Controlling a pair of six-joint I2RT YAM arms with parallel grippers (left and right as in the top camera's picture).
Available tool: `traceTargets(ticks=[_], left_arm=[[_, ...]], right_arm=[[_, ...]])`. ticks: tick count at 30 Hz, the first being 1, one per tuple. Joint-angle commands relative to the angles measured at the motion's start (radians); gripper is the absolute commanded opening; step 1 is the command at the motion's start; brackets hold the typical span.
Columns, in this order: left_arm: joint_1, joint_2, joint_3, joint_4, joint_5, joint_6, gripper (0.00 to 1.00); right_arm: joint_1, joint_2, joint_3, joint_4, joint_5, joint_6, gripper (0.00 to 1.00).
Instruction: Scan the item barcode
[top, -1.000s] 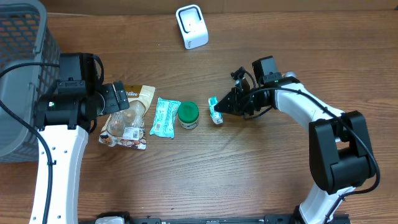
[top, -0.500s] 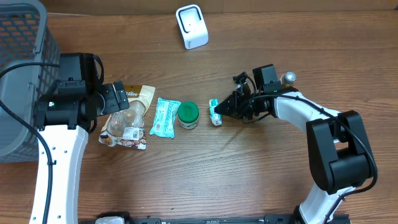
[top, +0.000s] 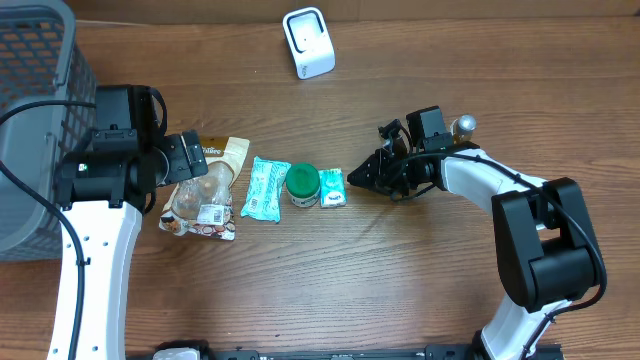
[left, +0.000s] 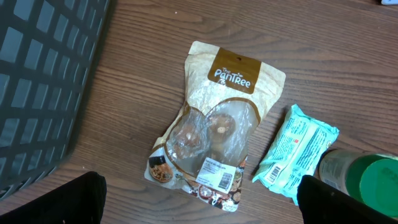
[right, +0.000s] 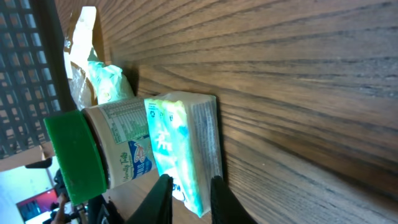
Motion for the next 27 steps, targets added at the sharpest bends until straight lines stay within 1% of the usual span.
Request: traceTargets(ticks=[1, 4, 7, 9, 12, 14, 17, 18, 21, 23, 27], left_arm=[[-0.002, 0.006, 0.014, 0.002, 0.001, -0.011, 1.0], [-0.002, 0.006, 0.014, 0.002, 0.001, -0.011, 0.99], [-0.002, 0.006, 0.014, 0.002, 0.0, -0.011, 1.0], [-0.002, 0.006, 0.014, 0.002, 0.001, -0.011, 0.99], [-0.002, 0.006, 0.014, 0.002, 0.0, -0.011, 1.0], [-0.002, 0.006, 0.014, 0.002, 0.001, -0.011, 0.99], [-0.002, 0.006, 0.014, 0.002, 0.001, -0.011, 1.0], [-0.002, 0.006, 0.014, 0.002, 0.001, -0.011, 1.0], [-0.002, 0.006, 0.014, 0.002, 0.001, -0.011, 1.0], [-0.002, 0.006, 0.014, 0.002, 0.001, -0.011, 1.0], [-0.002, 0.006, 0.014, 0.002, 0.001, -0.011, 1.0]], right_arm=[[0.003, -0.005, -0.006, 0.003, 0.011, -0.003, 0.22], [0.005, -0.018, 0.0, 0.011, -0.051, -0.003, 0.28], [0.025, -0.059, 0.011, 0.006, -0.043, -0.004, 0.31], [0.052, -0.097, 0.021, -0.009, 0.017, -0.004, 0.31], [0.112, -0.132, 0.042, -0.047, 0.181, -0.003, 0.31], [0.154, -0.135, 0.042, -0.038, 0.258, -0.003, 0.28], [0.219, -0.132, 0.041, -0.031, 0.393, 0.019, 0.19], [0.241, -0.13, 0.041, -0.035, 0.456, 0.041, 0.14], [0.291, -0.127, 0.039, -0.042, 0.594, 0.099, 0.07], [0.309, -0.126, 0.039, -0.04, 0.63, 0.117, 0.04], [0.315, -0.126, 0.039, -0.038, 0.629, 0.139, 0.04]])
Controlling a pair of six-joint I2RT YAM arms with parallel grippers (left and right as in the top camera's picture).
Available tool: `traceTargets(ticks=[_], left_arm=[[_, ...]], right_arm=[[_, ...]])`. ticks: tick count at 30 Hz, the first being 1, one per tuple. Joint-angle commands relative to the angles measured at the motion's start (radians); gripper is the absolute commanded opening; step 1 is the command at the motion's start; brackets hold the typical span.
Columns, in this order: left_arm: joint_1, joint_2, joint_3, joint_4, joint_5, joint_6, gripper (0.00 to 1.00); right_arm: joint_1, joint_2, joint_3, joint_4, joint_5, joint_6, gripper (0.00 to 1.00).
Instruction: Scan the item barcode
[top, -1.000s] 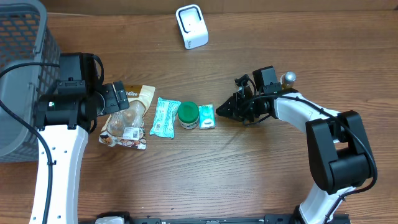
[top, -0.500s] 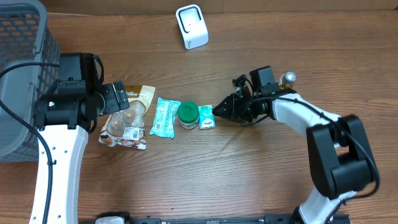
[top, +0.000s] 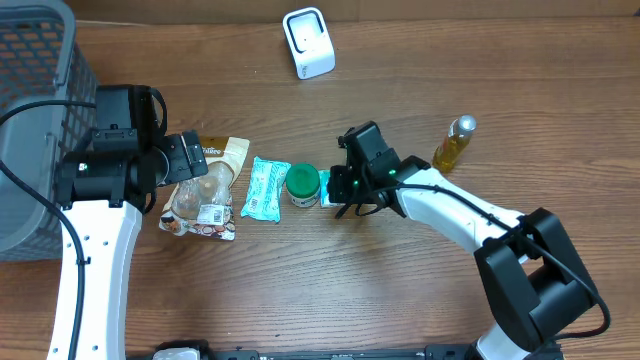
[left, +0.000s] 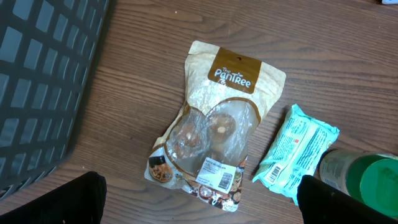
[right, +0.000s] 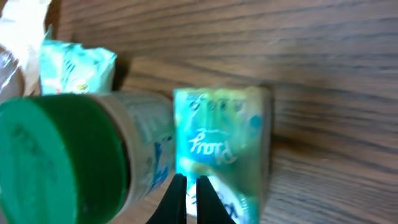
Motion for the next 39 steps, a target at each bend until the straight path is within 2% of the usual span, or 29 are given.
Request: traceTargets(ticks=[1, 23, 26, 32, 39], left_arm=[[-0.002, 0.005, 0.014, 0.002, 0.0, -0.011, 1.0], [-0.002, 0.005, 0.014, 0.002, 0.001, -0.011, 1.0], [-0.002, 0.005, 0.014, 0.002, 0.001, -0.011, 1.0], [-0.002, 0.005, 0.014, 0.002, 0.001, -0.011, 1.0], [-0.002, 0.005, 0.014, 0.002, 0.001, -0.011, 1.0]], right_arm=[[0.0, -0.01, 0.015, 0.006, 0.082, 0.042, 0.04], [-0.008, 0.059, 0.012, 0.037, 0.041, 0.042, 0.04], [-0.034, 0.055, 0.057, -0.049, 0.059, 0.036, 0.04], [-0.078, 0.055, 0.17, -0.278, 0.24, -0.022, 0.04], [-0.071, 0.054, 0.291, -0.387, 0.153, -0.18, 0.11]])
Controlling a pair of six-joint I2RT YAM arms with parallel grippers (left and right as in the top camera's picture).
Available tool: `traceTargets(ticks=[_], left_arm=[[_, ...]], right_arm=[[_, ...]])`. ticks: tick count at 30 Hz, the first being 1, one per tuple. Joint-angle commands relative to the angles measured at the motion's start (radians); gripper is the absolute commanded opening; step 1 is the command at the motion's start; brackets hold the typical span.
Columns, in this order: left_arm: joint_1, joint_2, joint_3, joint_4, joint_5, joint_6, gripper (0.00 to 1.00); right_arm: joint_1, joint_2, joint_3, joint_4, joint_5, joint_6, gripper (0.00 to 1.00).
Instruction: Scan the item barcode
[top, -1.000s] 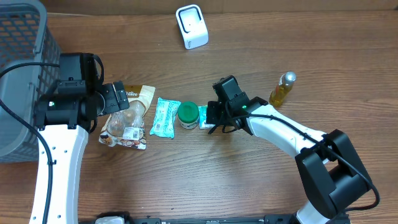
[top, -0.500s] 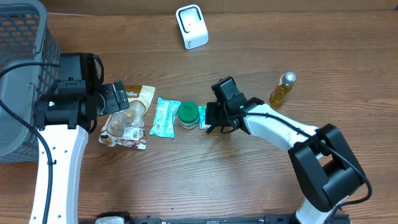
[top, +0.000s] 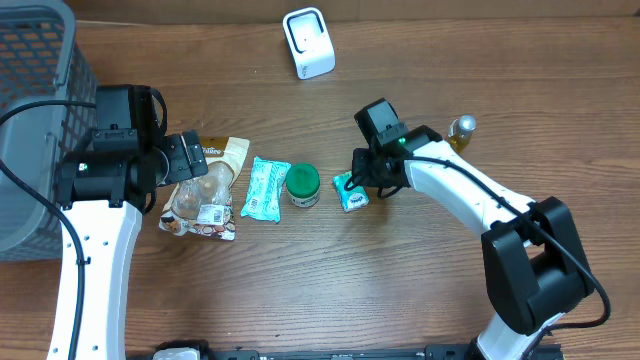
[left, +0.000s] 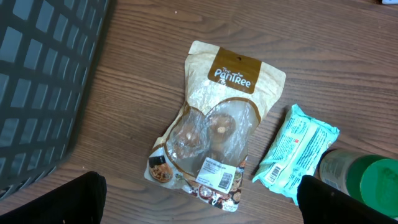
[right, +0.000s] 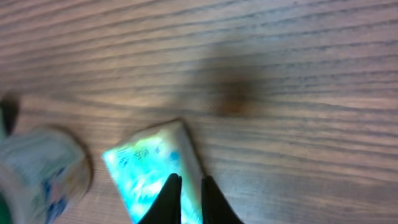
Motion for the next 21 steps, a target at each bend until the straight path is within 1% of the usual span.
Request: traceTargets(ticks=[1, 3, 5, 9, 17, 21], left_arm=[[-0.002, 0.005, 0.014, 0.002, 0.001, -0.011, 1.0], [-0.002, 0.005, 0.014, 0.002, 0.001, -0.011, 1.0], [-0.002, 0.005, 0.014, 0.002, 0.001, -0.011, 0.99], [-0.002, 0.005, 0.014, 0.001, 0.001, -0.011, 0.99], [-0.002, 0.005, 0.014, 0.001, 0.001, -0.011, 1.0], [-0.002, 0.005, 0.014, 0.002, 0.001, -0.011, 0.99]], right_arm=[[0.019, 0.0, 0.118, -0.075, -0.044, -0.133, 0.13], [0.037, 0.0, 0.164, -0.14, -0.046, -0.185, 0.18], [0.061, 0.0, 0.175, -0.167, -0.046, -0.214, 0.25], [0.115, 0.002, 0.153, -0.172, -0.004, -0.229, 0.32], [0.194, 0.006, 0.046, -0.076, 0.174, -0.228, 0.33], [0.196, 0.006, -0.014, -0.012, 0.198, -0.229, 0.33]])
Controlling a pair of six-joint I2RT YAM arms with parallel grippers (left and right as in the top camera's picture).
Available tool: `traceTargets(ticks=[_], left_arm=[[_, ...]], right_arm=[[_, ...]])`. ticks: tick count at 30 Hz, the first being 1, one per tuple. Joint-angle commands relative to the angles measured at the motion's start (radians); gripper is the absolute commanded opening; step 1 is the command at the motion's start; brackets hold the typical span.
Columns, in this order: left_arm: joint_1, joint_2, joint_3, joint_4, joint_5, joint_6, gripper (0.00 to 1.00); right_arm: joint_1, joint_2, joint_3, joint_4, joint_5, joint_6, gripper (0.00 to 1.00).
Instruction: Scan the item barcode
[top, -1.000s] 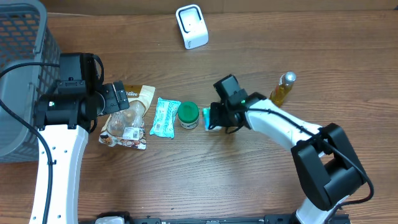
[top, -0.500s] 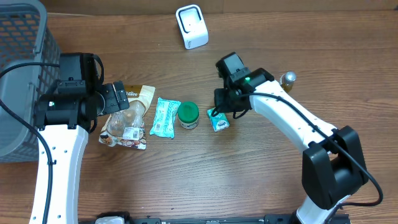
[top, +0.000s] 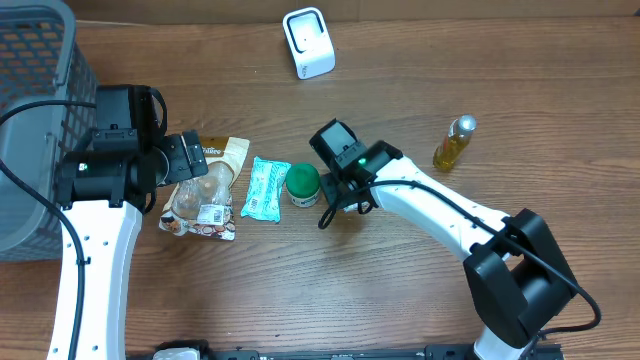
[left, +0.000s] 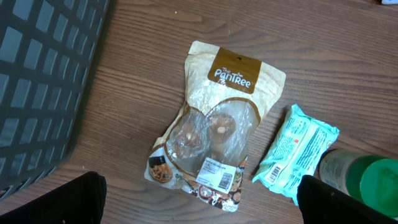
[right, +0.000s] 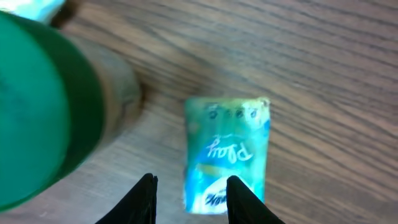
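Note:
A small teal tissue pack (right: 227, 152) lies flat on the wooden table just right of a green-lidded jar (right: 37, 106). My right gripper (right: 190, 179) hovers open over the pack. One finger is left of the pack and the other is over its right part; nothing is gripped. From overhead the right gripper (top: 335, 200) hides the pack, beside the jar (top: 303, 185). The white scanner (top: 308, 42) stands at the back edge. My left gripper (left: 199, 193) is open above a PanTree snack pouch (left: 211, 124).
A teal wipes packet (top: 265, 188) lies between the pouch (top: 205, 190) and the jar. A grey basket (top: 40, 120) fills the far left. A small oil bottle (top: 455, 143) stands at the right.
My right gripper has gone from nearly shut above the pack to open. It has moved left, closer to the jar. The left arm has not moved.
First the small pack stood against the jar, with my right gripper shut to its right. Then the shut gripper was at the pack. Later the pack lay turned and apart from the jar. Now the gripper is open over it. The left arm stayed still.

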Motion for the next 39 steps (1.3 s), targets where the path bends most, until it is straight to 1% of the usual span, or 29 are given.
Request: traceTargets(ticks=[1, 9, 14, 18, 24, 27, 29, 32, 33, 37, 39], left_arm=[[-0.002, 0.005, 0.014, 0.002, 0.001, -0.011, 1.0], [-0.002, 0.005, 0.014, 0.002, 0.001, -0.011, 1.0], [-0.002, 0.005, 0.014, 0.001, 0.001, -0.011, 0.99], [-0.002, 0.005, 0.014, 0.002, 0.001, -0.011, 1.0], [-0.002, 0.005, 0.014, 0.001, 0.001, -0.011, 1.0], [-0.002, 0.005, 0.014, 0.001, 0.001, -0.011, 1.0], [-0.002, 0.005, 0.014, 0.001, 0.001, -0.011, 1.0], [-0.002, 0.005, 0.014, 0.001, 0.001, -0.011, 0.99], [-0.002, 0.005, 0.014, 0.001, 0.001, -0.011, 1.0], [-0.002, 0.005, 0.014, 0.001, 0.001, -0.011, 1.0], [-0.002, 0.005, 0.014, 0.001, 0.001, -0.011, 1.0]], right_arm=[[0.001, 0.005, -0.051, 0.05, 0.061, -0.008, 0.33], [0.001, 0.007, -0.088, 0.136, 0.061, -0.045, 0.32], [0.002, 0.015, -0.089, 0.141, 0.061, -0.045, 0.28], [0.002, 0.037, -0.09, 0.137, 0.061, -0.045, 0.28], [0.002, 0.113, -0.09, 0.14, 0.053, -0.071, 0.29], [0.0, 0.127, -0.09, 0.139, 0.102, -0.066, 0.29], [-0.001, 0.124, -0.077, 0.138, 0.174, -0.032, 0.29], [-0.001, 0.123, -0.054, 0.126, 0.175, -0.032, 0.28], [-0.001, 0.123, -0.049, 0.121, 0.172, -0.032, 0.27], [-0.001, 0.123, -0.048, 0.107, 0.173, -0.032, 0.13], [-0.001, 0.123, -0.048, 0.104, 0.173, -0.032, 0.04]])
